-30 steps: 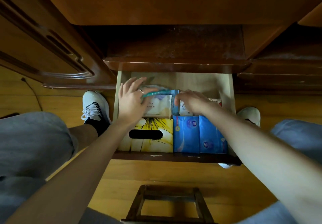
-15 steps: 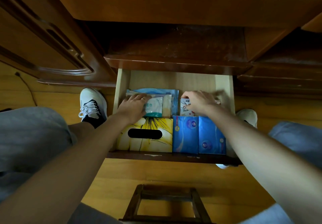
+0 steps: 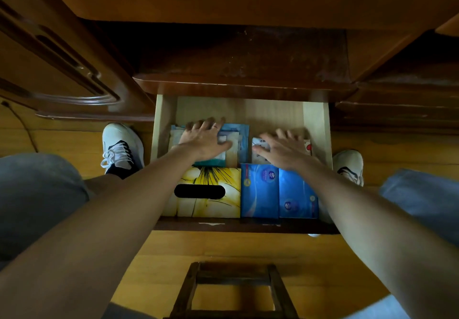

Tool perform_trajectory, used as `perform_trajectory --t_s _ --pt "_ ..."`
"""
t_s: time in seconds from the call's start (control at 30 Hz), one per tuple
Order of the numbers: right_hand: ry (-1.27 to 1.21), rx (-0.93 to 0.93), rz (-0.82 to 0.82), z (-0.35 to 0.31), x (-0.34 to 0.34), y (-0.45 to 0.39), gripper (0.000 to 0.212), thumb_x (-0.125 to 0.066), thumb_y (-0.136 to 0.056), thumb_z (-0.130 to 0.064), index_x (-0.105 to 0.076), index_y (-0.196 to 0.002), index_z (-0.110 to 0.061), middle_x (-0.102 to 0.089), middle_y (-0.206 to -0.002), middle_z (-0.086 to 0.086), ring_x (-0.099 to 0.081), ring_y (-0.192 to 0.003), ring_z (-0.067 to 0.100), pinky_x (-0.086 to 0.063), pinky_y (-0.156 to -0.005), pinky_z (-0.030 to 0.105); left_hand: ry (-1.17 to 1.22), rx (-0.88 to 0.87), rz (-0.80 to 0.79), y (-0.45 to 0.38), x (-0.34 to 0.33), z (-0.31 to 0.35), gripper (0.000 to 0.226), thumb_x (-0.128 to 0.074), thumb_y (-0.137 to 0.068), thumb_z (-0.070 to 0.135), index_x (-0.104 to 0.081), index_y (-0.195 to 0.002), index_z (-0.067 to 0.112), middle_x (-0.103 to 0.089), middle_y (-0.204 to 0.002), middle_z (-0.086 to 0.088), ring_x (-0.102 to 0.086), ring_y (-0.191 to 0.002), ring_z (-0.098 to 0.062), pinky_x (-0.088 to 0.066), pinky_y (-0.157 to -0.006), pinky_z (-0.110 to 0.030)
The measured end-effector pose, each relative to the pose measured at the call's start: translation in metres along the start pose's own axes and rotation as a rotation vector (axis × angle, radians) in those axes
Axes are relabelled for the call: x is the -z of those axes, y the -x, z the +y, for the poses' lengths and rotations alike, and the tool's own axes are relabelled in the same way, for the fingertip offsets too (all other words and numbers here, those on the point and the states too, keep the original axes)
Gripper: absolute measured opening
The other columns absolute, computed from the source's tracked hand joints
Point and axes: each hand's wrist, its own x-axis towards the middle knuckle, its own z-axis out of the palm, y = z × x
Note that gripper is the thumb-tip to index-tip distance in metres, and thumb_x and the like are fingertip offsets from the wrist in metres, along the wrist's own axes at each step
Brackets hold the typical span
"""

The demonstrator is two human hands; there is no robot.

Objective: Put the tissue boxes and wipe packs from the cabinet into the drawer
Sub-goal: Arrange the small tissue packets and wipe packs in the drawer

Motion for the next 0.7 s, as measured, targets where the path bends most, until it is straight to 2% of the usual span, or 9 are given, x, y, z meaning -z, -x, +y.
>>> perform_trajectory --t_s 0.07,0.13,0.47,0.7 --pt "-0.001 -0.007 0.017 0.002 -0.007 0.001 0.071 -0.016 -0.093 -0.081 -0.030 -0.151 -0.042 -0.037 -0.154 0.014 -0.035 -0.140 0.038 -0.026 -0.109 0.058 -0.011 0.020 -0.051 -0.002 -0.010 -0.006 0.085 -0.032 -0.092 0.076 -0.012 -0.161 0.031 -0.013 -0.169 -0.005 -0.014 -0.153 -0.034 -0.006 -0.122 -0.056" --pt "0.007 -0.015 0.046 0.001 -0.012 0.001 0.069 -0.014 -0.094 -0.080 -0.029 -0.149 -0.042 -0.040 -0.149 0.013 -0.037 -0.136 0.036 -0.027 -0.106 0.055 -0.022 0.007 -0.037 -0.002 -0.016 -0.011 0.082 -0.031 -0.092 0.075 -0.017 -0.160 0.029 -0.014 -0.169 -0.004 -0.013 -0.154 -0.032 -0.003 -0.122 -0.055" --pt "0.018 -0.006 0.117 -0.001 -0.018 0.007 0.063 -0.015 -0.098 -0.073 -0.030 -0.149 -0.039 -0.045 -0.142 0.010 -0.041 -0.130 0.032 -0.029 -0.105 0.051 0.002 0.042 -0.004 -0.001 -0.027 -0.007 0.079 -0.023 -0.094 0.074 -0.017 -0.158 0.029 -0.017 -0.164 -0.009 -0.013 -0.152 -0.034 0.001 -0.122 -0.058" --pt "0.028 0.013 0.169 -0.002 -0.014 0.019 0.064 -0.020 -0.099 -0.072 -0.032 -0.150 -0.036 -0.047 -0.138 0.011 -0.042 -0.128 0.032 -0.028 -0.106 0.052 0.051 0.032 0.126 0.015 -0.039 -0.023 0.068 -0.022 -0.097 0.068 -0.025 -0.155 0.033 -0.031 -0.157 -0.010 -0.020 -0.150 -0.031 0.003 -0.123 -0.052"
